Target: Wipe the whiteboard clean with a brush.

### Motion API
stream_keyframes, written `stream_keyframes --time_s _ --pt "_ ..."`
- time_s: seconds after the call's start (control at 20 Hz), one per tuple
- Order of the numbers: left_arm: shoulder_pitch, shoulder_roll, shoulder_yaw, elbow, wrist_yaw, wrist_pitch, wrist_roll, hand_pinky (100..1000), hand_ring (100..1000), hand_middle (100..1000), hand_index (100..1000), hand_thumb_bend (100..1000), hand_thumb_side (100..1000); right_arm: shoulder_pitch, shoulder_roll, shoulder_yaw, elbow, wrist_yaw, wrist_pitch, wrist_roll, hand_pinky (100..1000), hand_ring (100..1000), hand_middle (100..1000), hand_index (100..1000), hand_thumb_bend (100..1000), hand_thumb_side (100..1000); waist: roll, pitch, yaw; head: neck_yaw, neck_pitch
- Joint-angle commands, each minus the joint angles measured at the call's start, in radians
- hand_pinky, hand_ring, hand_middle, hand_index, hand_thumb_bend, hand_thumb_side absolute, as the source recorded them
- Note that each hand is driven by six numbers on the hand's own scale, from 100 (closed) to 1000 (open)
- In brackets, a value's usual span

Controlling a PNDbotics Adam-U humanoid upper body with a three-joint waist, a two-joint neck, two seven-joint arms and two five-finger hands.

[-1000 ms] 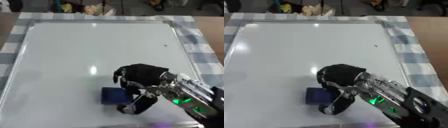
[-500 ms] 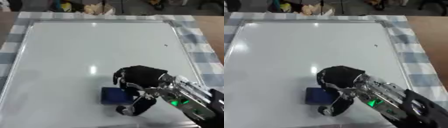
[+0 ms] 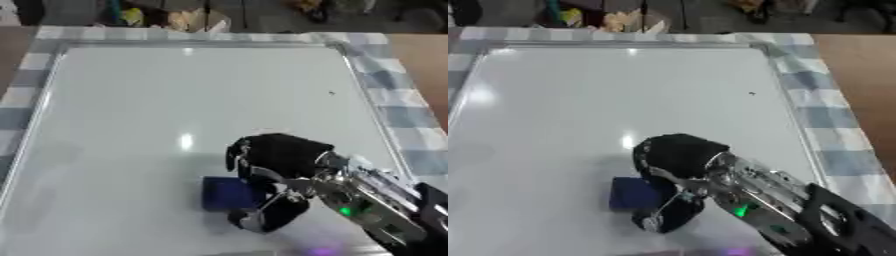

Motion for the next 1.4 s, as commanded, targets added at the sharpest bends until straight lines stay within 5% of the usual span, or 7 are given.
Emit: stream_keyframes --time_s 0.05,1.4 --pt "-0.007 0.008 -0.002 -0.018 0.001 0.002 -0.002 435 585 554 737 141 983 -0.004 -0.003 -0.010 -0.004 0.014 -0.001 -0.009 694 871 693 105 330 407 0.004 -0.015 0.001 -0.003 -0.009" --pt "-0.007 0.004 -0.004 -0.018 0.003 0.008 -0.013 424 584 552 734 139 983 0.004 0.023 0.005 0.069 0.025 -0.024 -0.047 675 860 667 101 318 341 0.002 -0.008 0.006 -0.003 -0.014"
